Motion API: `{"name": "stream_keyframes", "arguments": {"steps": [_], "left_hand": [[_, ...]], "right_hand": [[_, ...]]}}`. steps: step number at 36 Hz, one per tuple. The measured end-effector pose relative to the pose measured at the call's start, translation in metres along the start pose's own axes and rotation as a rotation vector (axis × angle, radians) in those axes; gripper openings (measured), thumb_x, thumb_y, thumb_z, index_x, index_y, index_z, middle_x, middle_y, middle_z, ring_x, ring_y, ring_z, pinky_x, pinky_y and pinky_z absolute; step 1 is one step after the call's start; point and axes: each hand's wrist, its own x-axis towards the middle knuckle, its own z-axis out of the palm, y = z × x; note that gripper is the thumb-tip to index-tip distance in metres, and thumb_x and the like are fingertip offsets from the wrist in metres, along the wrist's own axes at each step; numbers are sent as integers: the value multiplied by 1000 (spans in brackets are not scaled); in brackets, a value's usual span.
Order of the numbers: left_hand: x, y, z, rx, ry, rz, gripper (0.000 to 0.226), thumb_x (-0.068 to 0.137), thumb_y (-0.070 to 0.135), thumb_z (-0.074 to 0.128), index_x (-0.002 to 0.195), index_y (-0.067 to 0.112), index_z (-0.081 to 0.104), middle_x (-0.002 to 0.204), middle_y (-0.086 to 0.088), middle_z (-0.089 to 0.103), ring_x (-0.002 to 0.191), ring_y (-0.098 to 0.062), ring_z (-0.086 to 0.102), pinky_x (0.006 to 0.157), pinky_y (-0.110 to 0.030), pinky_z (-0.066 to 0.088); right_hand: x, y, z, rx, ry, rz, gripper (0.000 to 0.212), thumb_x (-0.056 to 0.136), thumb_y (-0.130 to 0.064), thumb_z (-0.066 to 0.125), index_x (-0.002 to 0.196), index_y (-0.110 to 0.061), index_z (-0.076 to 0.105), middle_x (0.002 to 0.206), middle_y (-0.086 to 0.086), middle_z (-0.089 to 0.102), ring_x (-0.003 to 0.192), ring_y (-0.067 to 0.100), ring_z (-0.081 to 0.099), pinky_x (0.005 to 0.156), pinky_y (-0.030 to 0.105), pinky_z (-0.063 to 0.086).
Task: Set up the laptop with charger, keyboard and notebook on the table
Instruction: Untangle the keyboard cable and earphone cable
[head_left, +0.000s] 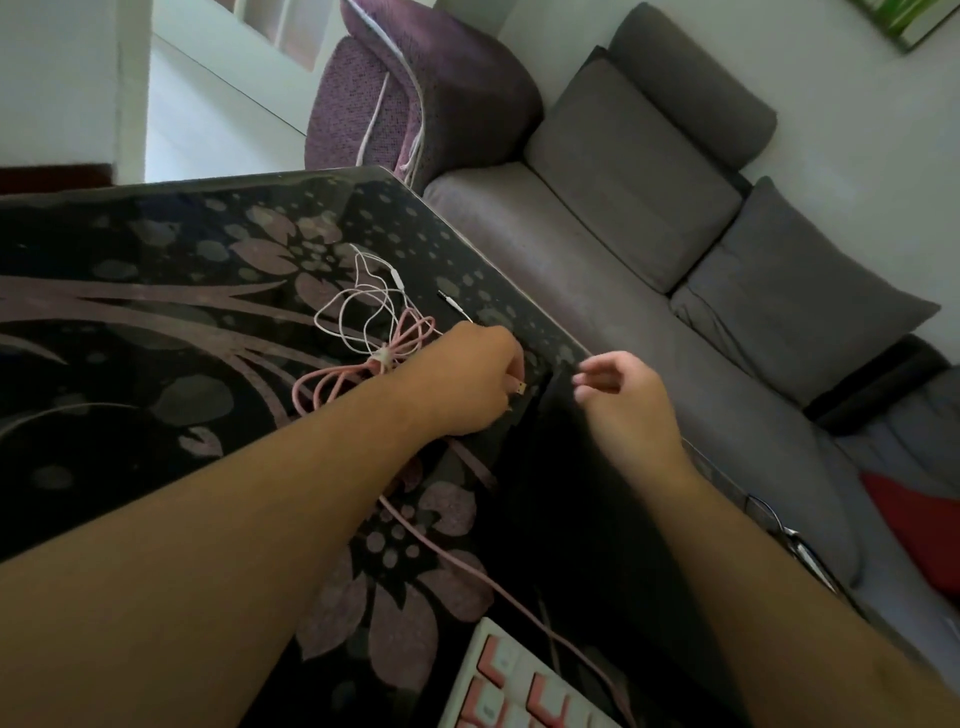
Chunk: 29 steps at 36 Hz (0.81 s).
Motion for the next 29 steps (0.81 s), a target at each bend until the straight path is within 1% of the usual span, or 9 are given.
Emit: {"name": "stream_keyframes", "arguments": {"steps": [2, 5, 6, 13, 17, 21, 24, 26, 29], "left_hand": [[2, -1, 6, -1, -1, -25, 19, 103, 22, 60, 118, 17, 72, 112, -8, 71, 97, -23, 66, 88, -38, 58], [3, -3, 15, -2, 2, -41, 21, 101, 24, 64, 121, 19, 65, 117, -5, 66, 100, -23, 65, 91, -44, 59], [4, -3, 17, 1, 5, -44, 19, 101, 25, 65, 119, 19, 64, 117, -6, 65, 99, -23, 65, 90, -45, 59], [20, 0, 24, 95, -9, -56, 20, 97, 11, 63, 117, 15, 61, 114, -10, 61, 96, -25, 63, 85, -42, 59], [39, 4, 30, 148, -7, -113, 22, 94, 14, 69, 114, 17, 59, 118, -11, 60, 96, -27, 60, 88, -47, 58], [53, 2, 42, 250, 151, -84, 37, 94, 23, 70, 130, 20, 62, 135, -10, 52, 124, -29, 49, 104, -45, 46], [59, 1, 47, 308, 191, -73, 31, 98, 30, 65, 128, 23, 66, 132, -7, 59, 127, -29, 50, 108, -44, 39], [64, 2, 49, 293, 129, -96, 25, 98, 30, 65, 122, 24, 68, 126, -6, 64, 123, -28, 55, 105, -44, 40], [69, 3, 52, 272, 53, -77, 22, 97, 31, 67, 117, 23, 68, 121, -6, 66, 113, -28, 62, 86, -39, 43]], "right_hand": [[3, 12, 3, -139, 49, 56, 29, 100, -14, 60, 128, -21, 62, 123, -2, 65, 105, 16, 62, 77, 25, 48], [10, 27, 11, -171, 0, 135, 42, 101, -28, 61, 141, -19, 59, 147, 4, 48, 128, 26, 52, 104, 42, 47], [10, 28, 13, -155, 6, 137, 42, 100, -29, 61, 142, -20, 59, 149, 4, 45, 132, 27, 49, 107, 43, 45], [16, 32, 17, -163, -30, 97, 53, 103, -21, 52, 155, -27, 48, 161, 0, 40, 143, 22, 42, 99, 33, 34], [17, 36, 19, -84, -8, 104, 53, 103, -16, 55, 154, -26, 50, 160, 0, 41, 140, 22, 44, 99, 32, 35], [15, 41, 24, -95, 31, 77, 54, 102, -18, 55, 155, -28, 50, 159, -5, 45, 140, 16, 45, 99, 30, 34], [17, 42, 24, -48, 56, 86, 52, 101, -18, 57, 152, -30, 54, 157, -7, 46, 130, 12, 47, 97, 30, 34], [18, 42, 25, -26, 57, 92, 52, 101, -18, 57, 151, -31, 54, 156, -8, 46, 124, 9, 45, 97, 31, 35], [19, 43, 25, -17, 59, 92, 53, 100, -18, 57, 151, -32, 54, 157, -8, 46, 133, 13, 46, 98, 32, 36]]}}
